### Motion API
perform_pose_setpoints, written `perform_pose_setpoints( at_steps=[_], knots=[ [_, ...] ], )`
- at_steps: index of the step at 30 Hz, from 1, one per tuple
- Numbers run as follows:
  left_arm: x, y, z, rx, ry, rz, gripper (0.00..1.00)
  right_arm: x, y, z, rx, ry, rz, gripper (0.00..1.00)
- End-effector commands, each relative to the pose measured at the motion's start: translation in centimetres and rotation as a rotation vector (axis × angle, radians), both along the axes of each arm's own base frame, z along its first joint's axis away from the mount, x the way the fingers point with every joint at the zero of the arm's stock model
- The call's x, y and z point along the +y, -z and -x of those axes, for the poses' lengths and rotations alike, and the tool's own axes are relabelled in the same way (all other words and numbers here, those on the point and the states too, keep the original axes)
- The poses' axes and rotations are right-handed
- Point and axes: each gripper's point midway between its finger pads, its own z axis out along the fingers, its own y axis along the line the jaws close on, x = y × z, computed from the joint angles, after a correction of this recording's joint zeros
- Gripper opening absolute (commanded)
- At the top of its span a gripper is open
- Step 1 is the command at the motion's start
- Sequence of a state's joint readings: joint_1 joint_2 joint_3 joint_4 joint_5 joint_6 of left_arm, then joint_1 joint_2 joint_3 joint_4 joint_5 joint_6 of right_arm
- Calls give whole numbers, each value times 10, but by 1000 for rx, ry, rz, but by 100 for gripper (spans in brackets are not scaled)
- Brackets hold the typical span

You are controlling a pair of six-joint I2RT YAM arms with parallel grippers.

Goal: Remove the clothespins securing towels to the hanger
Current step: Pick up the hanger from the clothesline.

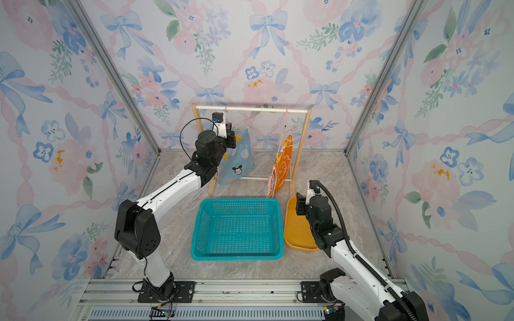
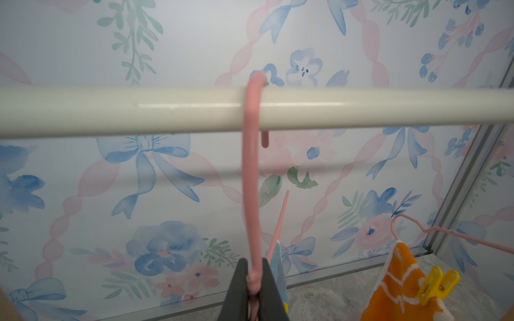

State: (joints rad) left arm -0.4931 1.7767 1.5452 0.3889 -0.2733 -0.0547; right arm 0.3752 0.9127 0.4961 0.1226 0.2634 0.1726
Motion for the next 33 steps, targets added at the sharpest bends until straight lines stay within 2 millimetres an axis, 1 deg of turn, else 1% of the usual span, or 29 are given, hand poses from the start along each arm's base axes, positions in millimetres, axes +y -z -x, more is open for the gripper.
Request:
perform_pose_setpoints(
  at_steps=[1,11,21,30,33],
  knots=[
    [1,-7,5,-9,15,-6,0,-1,3,4,11,7,8,56],
    [-5,-12,11,-20,67,-18,0,-2,2,5,19,5,25,56],
    [-6,-34,27,-55,130,-22,0,0,-5,5,26,-14,46,56],
    [6,-58,39,-100,125,-20,0,6,-13,7,29,-49,54,56],
    [7,-61,45,-104,139,-28,0,11,-17,8,36,-74,61,56]
  ],
)
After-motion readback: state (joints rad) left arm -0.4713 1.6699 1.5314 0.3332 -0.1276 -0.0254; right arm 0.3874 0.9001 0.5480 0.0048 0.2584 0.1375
